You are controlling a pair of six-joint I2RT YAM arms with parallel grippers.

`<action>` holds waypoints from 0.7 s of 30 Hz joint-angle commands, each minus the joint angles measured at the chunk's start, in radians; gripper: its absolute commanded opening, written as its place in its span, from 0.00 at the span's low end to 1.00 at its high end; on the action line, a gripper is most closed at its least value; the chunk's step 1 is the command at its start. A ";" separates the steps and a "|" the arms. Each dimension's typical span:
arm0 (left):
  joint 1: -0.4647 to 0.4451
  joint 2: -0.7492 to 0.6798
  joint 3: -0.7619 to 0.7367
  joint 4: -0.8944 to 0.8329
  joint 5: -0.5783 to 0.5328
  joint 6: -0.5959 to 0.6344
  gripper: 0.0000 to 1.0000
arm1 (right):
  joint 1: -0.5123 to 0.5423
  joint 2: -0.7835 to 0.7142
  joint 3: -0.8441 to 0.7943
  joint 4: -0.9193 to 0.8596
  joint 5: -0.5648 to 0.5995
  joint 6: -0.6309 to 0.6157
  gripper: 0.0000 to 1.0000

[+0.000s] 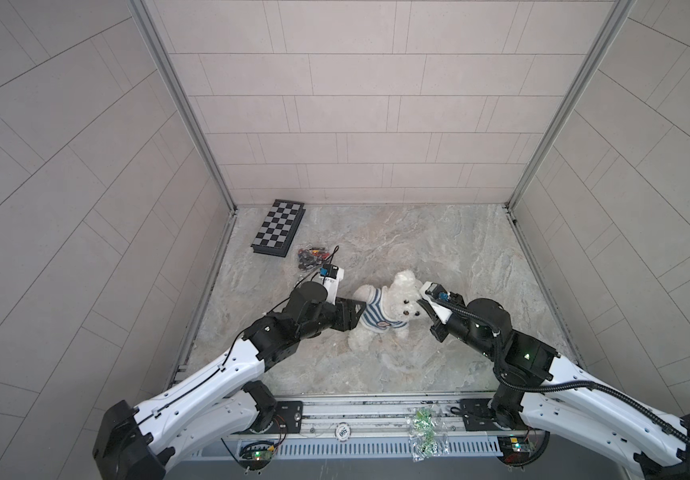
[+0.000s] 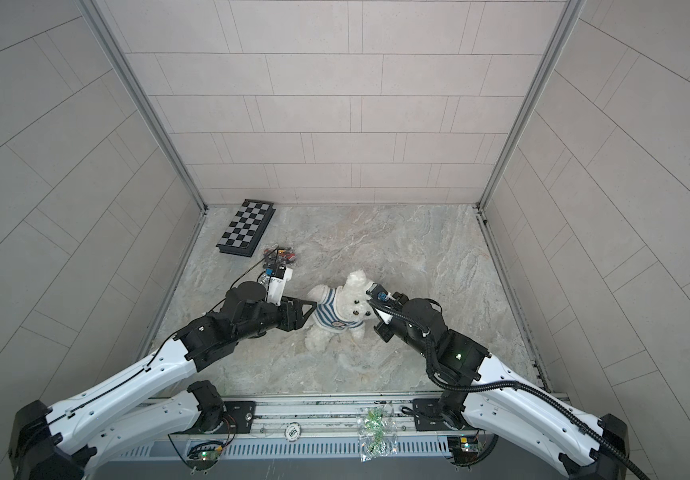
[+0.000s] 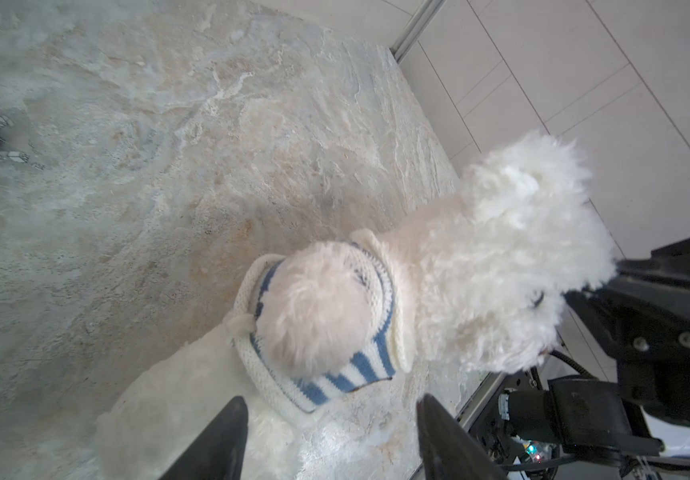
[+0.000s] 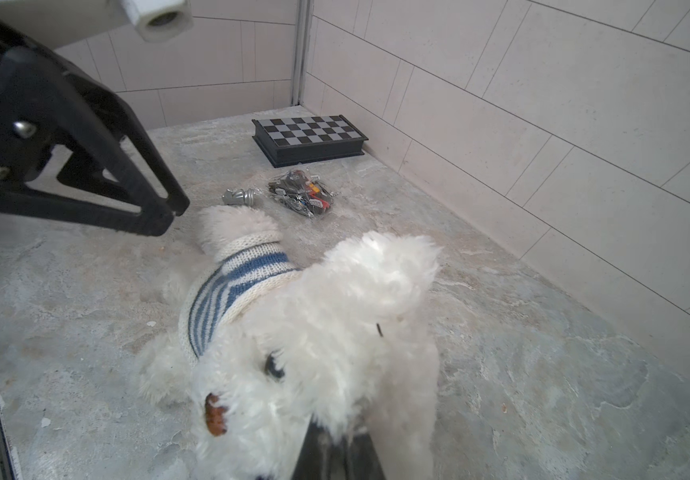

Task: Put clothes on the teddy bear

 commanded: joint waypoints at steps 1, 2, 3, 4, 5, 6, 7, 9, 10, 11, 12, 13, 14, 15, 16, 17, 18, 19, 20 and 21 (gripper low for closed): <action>0.023 0.024 0.033 -0.017 0.025 0.032 0.69 | -0.002 -0.021 -0.009 0.067 -0.057 -0.025 0.00; 0.024 0.037 0.035 -0.017 0.029 0.035 0.68 | -0.002 -0.023 -0.012 0.070 -0.058 -0.025 0.00; 0.023 0.046 0.036 -0.018 0.031 0.037 0.69 | -0.002 -0.025 -0.014 0.076 -0.061 -0.025 0.00; 0.023 0.056 0.035 -0.012 0.031 0.038 0.68 | -0.002 -0.023 -0.017 0.080 -0.065 -0.026 0.00; 0.024 0.062 0.028 -0.001 0.035 0.036 0.68 | -0.002 -0.024 -0.020 0.083 -0.072 -0.028 0.00; 0.023 0.066 0.025 0.009 0.041 0.035 0.67 | -0.002 -0.021 -0.021 0.085 -0.078 -0.030 0.00; 0.023 0.073 0.024 0.017 0.046 0.035 0.65 | -0.002 -0.020 -0.021 0.087 -0.083 -0.031 0.00; 0.023 0.083 0.027 0.029 0.051 0.033 0.62 | -0.002 -0.019 -0.023 0.091 -0.092 -0.035 0.00; 0.023 0.090 0.027 0.033 0.050 0.033 0.60 | -0.002 -0.018 -0.023 0.092 -0.098 -0.037 0.00; 0.023 0.098 0.030 0.037 0.053 0.034 0.58 | -0.002 -0.020 -0.025 0.095 -0.106 -0.040 0.00; 0.023 0.104 0.033 0.039 0.056 0.034 0.56 | -0.002 -0.020 -0.027 0.097 -0.112 -0.042 0.00; 0.023 0.110 0.034 0.043 0.057 0.034 0.54 | -0.002 -0.020 -0.028 0.098 -0.122 -0.044 0.00; 0.023 0.117 0.034 0.048 0.059 0.033 0.52 | -0.002 -0.020 -0.028 0.099 -0.133 -0.045 0.00; 0.022 0.122 0.034 0.050 0.058 0.031 0.50 | -0.002 -0.019 -0.029 0.100 -0.140 -0.044 0.00; 0.023 0.127 0.034 0.054 0.059 0.030 0.48 | -0.002 -0.018 -0.028 0.100 -0.145 -0.043 0.00; 0.023 0.130 0.033 0.057 0.060 0.028 0.46 | -0.002 -0.017 -0.026 0.098 -0.145 -0.041 0.00; 0.023 0.132 0.033 0.059 0.059 0.024 0.43 | -0.003 -0.014 -0.025 0.092 -0.145 -0.041 0.00; 0.023 0.134 0.031 0.062 0.059 0.021 0.38 | -0.002 -0.012 -0.022 0.088 -0.144 -0.040 0.00; 0.024 0.132 0.032 0.062 0.059 0.021 0.33 | -0.002 -0.012 -0.022 0.084 -0.142 -0.041 0.00; 0.023 0.129 0.031 0.063 0.055 0.019 0.28 | -0.002 -0.014 -0.023 0.082 -0.141 -0.040 0.00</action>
